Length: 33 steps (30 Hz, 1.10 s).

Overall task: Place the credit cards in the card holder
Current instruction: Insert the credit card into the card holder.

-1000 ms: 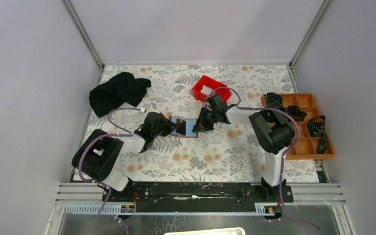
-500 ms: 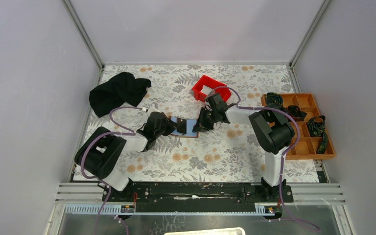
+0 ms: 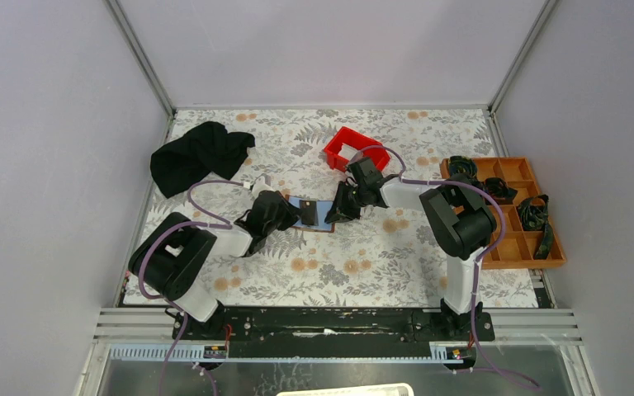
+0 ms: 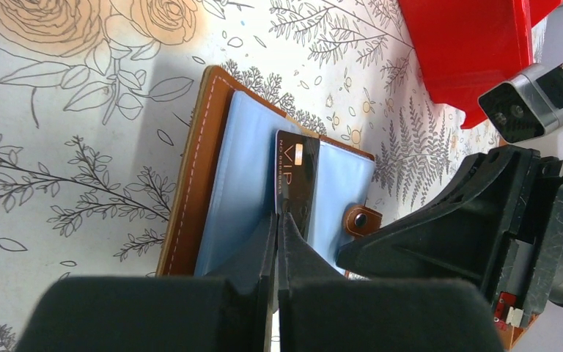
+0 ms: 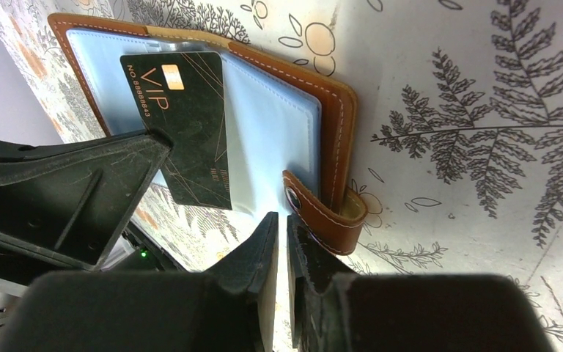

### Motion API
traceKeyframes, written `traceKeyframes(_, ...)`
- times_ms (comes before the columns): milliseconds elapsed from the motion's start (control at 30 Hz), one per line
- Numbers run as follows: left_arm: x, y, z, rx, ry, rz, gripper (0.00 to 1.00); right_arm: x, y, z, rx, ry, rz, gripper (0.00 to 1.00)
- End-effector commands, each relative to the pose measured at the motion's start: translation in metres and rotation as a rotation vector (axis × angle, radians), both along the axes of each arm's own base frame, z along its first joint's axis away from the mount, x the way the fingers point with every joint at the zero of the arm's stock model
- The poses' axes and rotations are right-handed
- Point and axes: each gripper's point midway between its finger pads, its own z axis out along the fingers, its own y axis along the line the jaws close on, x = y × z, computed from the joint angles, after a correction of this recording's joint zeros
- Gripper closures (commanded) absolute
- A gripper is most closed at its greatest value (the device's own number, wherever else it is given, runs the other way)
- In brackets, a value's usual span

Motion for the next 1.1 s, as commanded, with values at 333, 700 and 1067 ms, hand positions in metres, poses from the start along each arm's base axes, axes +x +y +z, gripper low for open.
traceKeyframes(333, -0.030, 0.004, -0.024, 0.129, 0.046, -0.112, 1.00, 0.010, -0.003, -0.007, -0.043, -0.013, -0.009, 0.83)
traceKeyframes(700, -0.029, -0.004, -0.039, 0.161, 0.090, -0.175, 1.00, 0.011, -0.003, -0.009, -0.045, -0.011, 0.001, 0.83)
traceKeyframes(1067, -0.018, -0.019, -0.043, 0.169, 0.113, -0.216, 1.00, 0.013, -0.006, -0.008, -0.077, -0.025, 0.027, 0.83)
